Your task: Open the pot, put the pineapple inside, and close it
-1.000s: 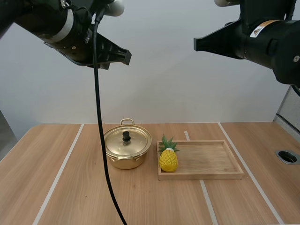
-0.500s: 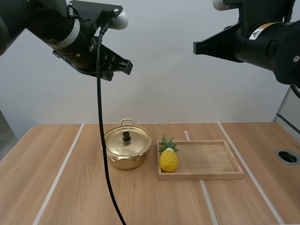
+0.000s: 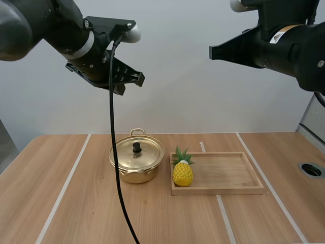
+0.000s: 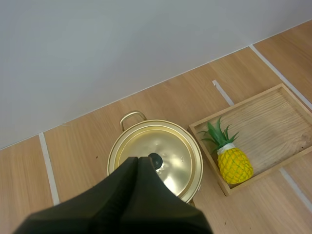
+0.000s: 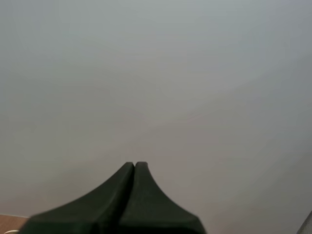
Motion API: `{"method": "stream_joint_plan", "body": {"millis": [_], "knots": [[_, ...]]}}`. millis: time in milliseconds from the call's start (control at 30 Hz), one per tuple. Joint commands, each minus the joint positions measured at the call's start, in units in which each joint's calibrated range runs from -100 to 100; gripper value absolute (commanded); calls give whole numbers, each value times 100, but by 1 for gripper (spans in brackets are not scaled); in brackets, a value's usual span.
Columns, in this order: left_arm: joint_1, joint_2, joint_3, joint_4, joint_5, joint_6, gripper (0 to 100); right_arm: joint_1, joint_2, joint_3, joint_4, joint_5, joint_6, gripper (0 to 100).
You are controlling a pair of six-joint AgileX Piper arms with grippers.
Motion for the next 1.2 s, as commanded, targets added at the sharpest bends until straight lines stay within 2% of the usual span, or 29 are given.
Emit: {"method": "stream_joint_plan", "body": {"millis": [0,333,400,433,500,533,567,600,933,1167], "knots": [[-2,91,-57,-99,-53,22,0,-6,-16,-55,-19,-42,-32,0],[-2,145,-57,-99,-250,56,0,-6,-16,-55,-19,-42,-32,0],[-2,145,-57,-99,-250,56,4,-6,-16,-55,-19,-42,-32,0],[-2,145,-57,-99,-250,56,13,-6,-16,-55,-19,-25,-32,0],[-2,145,-57,-99,-195,170,41,-6,-16,-55,-19,22,-32,0],[-2,145,-57,-110,-195,271,65,-6,-16,-55,-19,60,-32,0],[-2,145,-57,-108,-195,344,93,-6,-16,-55,-19,96,-32,0],[-2,145,-57,-108,-212,333,100,-6,-16,-55,-19,122,-32,0],[-2,156,50,27,-298,172,100,-6,-16,-55,-19,159,-32,0],[-9,607,344,-50,-290,202,100,-6,-16,-55,-19,159,-32,0]]}}
